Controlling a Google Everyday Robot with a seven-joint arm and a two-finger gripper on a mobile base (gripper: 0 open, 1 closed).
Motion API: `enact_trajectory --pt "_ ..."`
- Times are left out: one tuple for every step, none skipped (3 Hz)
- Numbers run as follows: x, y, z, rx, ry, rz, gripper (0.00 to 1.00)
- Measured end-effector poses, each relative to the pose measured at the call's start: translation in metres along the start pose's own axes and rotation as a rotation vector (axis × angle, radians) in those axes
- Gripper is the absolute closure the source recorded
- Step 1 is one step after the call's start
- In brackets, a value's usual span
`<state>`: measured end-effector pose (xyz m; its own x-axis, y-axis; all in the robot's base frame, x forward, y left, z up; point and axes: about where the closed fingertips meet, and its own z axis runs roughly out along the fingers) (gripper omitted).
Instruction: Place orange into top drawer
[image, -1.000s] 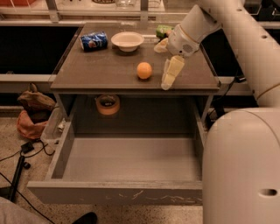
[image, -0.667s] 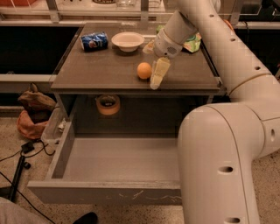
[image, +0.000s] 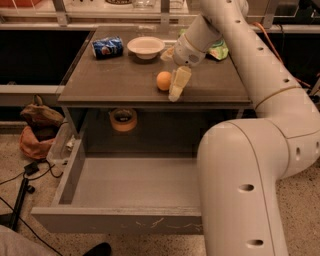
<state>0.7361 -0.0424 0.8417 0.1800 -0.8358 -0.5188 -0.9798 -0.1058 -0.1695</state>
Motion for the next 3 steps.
enact_trajectory --pt "0.0015 -0.0099 0.0119 0.003 -0.048 -0.014 0.00" --pt "-0.0003 -0.0151 0.0154 0.016 -0.053 -0.015 0.18" --pt "-0.0004 -0.0152 0.0155 0.016 -0.053 -0.015 0.49"
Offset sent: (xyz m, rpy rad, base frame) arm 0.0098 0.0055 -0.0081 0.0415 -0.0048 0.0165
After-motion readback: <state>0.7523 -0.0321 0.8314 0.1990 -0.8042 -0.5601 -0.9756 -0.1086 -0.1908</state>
